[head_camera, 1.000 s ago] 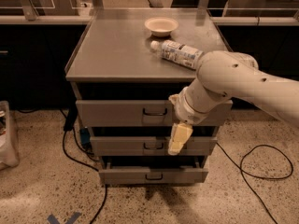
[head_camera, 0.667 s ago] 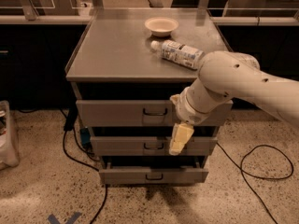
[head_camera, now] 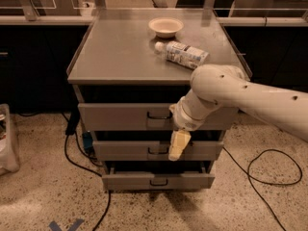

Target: Open top drawer

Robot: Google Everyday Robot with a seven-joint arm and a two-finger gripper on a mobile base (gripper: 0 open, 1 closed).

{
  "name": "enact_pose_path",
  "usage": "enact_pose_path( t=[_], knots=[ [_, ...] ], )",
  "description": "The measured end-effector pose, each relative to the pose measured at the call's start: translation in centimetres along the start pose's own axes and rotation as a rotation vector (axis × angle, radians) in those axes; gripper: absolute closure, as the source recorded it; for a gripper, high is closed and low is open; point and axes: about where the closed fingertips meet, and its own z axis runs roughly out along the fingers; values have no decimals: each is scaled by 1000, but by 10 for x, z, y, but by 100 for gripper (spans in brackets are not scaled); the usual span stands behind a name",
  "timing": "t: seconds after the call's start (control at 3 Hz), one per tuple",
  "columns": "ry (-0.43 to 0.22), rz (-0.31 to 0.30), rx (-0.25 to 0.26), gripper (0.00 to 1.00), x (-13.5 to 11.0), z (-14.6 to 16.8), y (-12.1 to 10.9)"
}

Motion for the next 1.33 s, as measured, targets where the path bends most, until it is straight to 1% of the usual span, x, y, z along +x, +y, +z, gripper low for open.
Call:
enact_pose_path(
  t=[0.33, 0.67, 1.0, 1.33],
  knots=[
    [62, 36, 61, 0, 11, 22, -15],
    [62, 36, 61, 0, 11, 22, -15],
    [55, 7, 71, 0, 6, 9, -20],
    [56, -34, 109, 0, -2, -5, -30]
  ],
)
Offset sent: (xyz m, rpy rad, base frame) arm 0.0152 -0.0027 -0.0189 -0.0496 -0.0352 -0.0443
